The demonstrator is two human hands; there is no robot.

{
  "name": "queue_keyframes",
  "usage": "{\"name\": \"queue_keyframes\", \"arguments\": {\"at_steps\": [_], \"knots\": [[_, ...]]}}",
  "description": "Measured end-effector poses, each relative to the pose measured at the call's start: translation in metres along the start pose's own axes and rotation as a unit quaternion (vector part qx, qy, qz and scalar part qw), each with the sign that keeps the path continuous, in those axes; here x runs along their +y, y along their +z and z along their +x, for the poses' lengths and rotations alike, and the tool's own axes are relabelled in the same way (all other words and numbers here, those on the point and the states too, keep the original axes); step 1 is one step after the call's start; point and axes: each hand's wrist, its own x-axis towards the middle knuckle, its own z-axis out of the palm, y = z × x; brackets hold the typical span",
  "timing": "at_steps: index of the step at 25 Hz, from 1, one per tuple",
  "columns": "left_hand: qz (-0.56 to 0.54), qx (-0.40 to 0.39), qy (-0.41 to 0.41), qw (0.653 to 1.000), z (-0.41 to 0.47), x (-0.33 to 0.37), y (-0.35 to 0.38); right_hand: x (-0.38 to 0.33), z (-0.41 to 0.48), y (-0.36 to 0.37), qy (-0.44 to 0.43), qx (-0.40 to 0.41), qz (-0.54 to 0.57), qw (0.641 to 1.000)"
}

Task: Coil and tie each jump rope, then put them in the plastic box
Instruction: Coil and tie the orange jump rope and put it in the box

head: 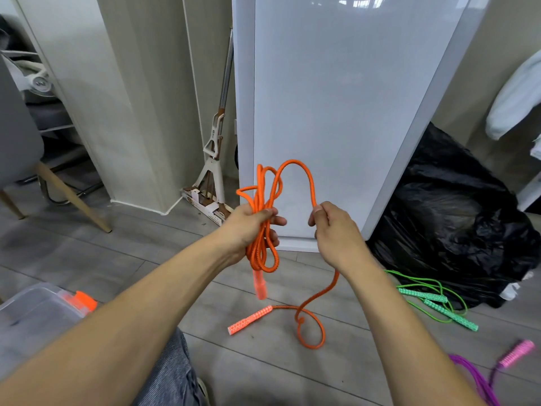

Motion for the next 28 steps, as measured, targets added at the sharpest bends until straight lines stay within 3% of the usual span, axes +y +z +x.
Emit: {"name": "queue_keyframes", "arguments": {"at_steps": [7, 13, 16, 19, 22, 25, 28], "knots": [[0.057, -0.032, 0.027, 0.997, 0.0, -0.02, 0.018, -0.017, -0.016, 0.024, -0.014, -0.048, -0.045, 0.998], [0.084, -0.013, 0.018, 0.996, -0.004, -0.019, 0.015, -0.014, -0.018, 0.025, -0.032, -0.156, -0.115, 0.981], [0.112, 0.039, 0.059, 0.991, 0.0, -0.012, 0.013, -0.013, -0.017, 0.024, -0.038, -0.146, -0.113, 0.982], [-0.046, 0.087, 0.064, 0.993, 0.009, -0.001, 0.005, -0.01, -0.015, 0.017, -0.04, -0.158, -0.093, 0.982], [-0.165, 0.095, 0.047, 0.981, 0.015, 0.007, -0.007, -0.008, -0.017, 0.016, -0.033, -0.249, -0.047, 0.967], [-0.2, 0.108, 0.038, 0.973, 0.018, 0.009, -0.014, -0.006, -0.019, 0.02, -0.032, -0.333, -0.024, 0.942], [-0.143, 0.162, 0.074, 0.974, 0.023, 0.009, -0.021, 0.001, -0.016, 0.007, -0.005, -0.372, -0.026, 0.928]]}}
